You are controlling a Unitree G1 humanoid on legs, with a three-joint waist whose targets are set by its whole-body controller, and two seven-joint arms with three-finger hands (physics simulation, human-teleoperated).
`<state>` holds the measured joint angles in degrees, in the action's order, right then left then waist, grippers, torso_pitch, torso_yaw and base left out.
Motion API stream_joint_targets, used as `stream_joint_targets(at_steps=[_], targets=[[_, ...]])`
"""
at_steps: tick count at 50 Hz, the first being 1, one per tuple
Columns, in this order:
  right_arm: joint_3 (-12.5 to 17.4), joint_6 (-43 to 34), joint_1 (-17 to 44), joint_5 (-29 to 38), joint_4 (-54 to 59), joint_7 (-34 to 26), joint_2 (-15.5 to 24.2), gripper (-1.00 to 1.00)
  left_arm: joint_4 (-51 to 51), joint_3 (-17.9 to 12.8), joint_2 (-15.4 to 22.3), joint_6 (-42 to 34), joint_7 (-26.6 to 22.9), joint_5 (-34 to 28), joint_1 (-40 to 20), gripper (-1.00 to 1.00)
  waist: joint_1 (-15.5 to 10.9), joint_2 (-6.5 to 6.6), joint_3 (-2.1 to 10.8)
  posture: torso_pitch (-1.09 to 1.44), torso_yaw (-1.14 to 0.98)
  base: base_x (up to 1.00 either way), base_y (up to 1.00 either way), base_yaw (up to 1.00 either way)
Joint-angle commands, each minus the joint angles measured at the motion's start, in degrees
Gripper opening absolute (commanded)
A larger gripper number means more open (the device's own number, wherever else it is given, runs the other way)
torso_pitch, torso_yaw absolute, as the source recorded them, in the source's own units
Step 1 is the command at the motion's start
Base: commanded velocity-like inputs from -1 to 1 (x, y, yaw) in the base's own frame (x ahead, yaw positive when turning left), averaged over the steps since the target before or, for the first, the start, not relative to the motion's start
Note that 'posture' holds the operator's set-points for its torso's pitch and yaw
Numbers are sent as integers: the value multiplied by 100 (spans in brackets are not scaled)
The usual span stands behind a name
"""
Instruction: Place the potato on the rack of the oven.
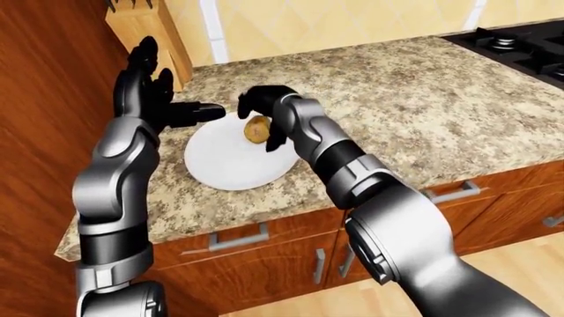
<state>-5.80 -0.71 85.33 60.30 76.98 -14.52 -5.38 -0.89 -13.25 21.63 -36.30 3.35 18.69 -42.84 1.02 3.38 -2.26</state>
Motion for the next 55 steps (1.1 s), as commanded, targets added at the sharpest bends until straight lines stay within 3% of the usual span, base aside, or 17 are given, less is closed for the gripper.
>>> stream_joint_targets(at_steps=[1,33,55], targets=[[35,28,251,53,-232,156,48,28,-182,-74,89,178,-2,3,-184,100,3,35,182,0,0,0,0,0],[-12,13,156,517,-182,520,-139,23,-259,-63,70,111,21,37,-193,100,1,47,180,0,0,0,0,0],[-4,23,157,685,-182,519,-140,4,-237,-72,88,115,36,64,-208,100,-9,50,180,0,0,0,0,0]])
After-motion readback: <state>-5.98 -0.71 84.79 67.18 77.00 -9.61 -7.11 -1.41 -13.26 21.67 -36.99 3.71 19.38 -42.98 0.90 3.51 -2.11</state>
